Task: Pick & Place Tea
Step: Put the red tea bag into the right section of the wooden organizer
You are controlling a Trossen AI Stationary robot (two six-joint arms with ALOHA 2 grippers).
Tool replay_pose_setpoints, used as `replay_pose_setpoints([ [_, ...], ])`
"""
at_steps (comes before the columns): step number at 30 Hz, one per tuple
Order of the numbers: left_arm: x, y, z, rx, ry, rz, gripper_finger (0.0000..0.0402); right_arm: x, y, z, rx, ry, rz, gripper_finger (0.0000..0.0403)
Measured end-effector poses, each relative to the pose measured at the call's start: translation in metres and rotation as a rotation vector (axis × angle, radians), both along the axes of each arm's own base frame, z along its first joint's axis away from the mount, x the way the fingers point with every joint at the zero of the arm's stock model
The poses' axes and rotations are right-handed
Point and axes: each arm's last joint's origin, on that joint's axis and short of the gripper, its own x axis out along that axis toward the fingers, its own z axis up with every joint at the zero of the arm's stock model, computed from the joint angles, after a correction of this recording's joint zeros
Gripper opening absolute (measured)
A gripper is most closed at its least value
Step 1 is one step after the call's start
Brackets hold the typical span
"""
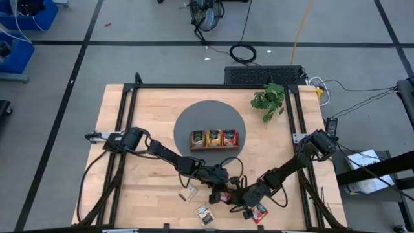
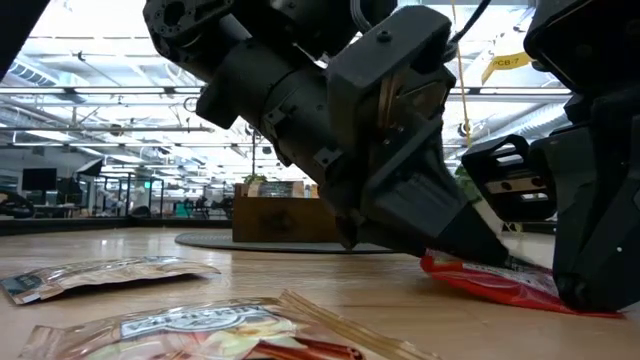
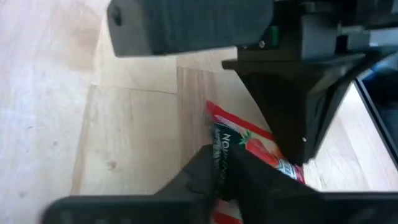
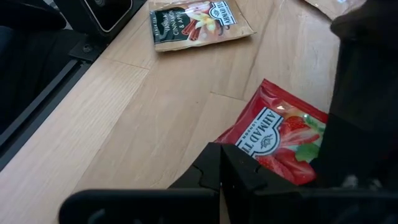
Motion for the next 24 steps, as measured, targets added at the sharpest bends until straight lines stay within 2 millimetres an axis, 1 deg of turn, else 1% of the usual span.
replay_pose_setpoints([
  [2,0.0,0.0,0.0,-0.003,0.001,-0.029,0.0016,0.0,0.0,0.0,-0.001,-0.001,0.002,0.0],
  [3,0.0,0.0,0.0,-0.001,0.0,-0.035,0.001,0.0,0.0,0.001,-0.003,-0.003,0.006,0.0],
  [6,0.0,0.0,0.0,0.015,-0.009,-0.055,0.0013,-0.001,0.0,0.006,-0.016,-0.004,0.023,0.0],
  [9,-0.001,0.0,0.003,0.029,-0.018,-0.065,0.0007,-0.006,-0.002,0.017,-0.04,0.02,0.027,0.0],
  [12,-0.002,0.001,0.015,0.057,-0.047,-0.072,0.0007,-0.011,0.001,0.039,-0.031,-0.022,0.035,0.0],
  [15,-0.003,-0.001,0.032,0.106,-0.108,-0.073,0.0007,-0.021,0.005,0.057,-0.054,-0.08,0.058,0.0],
  [20,-0.005,-0.003,0.054,0.214,-0.205,-0.043,0.0006,-0.031,0.014,0.095,-0.081,-0.274,0.056,0.0],
  [22,-0.006,-0.005,0.063,0.244,-0.24,-0.026,0.0004,-0.036,0.014,0.106,-0.115,-0.331,0.03,0.0],
  [24,-0.007,-0.009,0.066,0.27,-0.264,-0.003,0.0004,-0.043,0.014,0.119,-0.16,-0.404,-0.022,0.0],
])
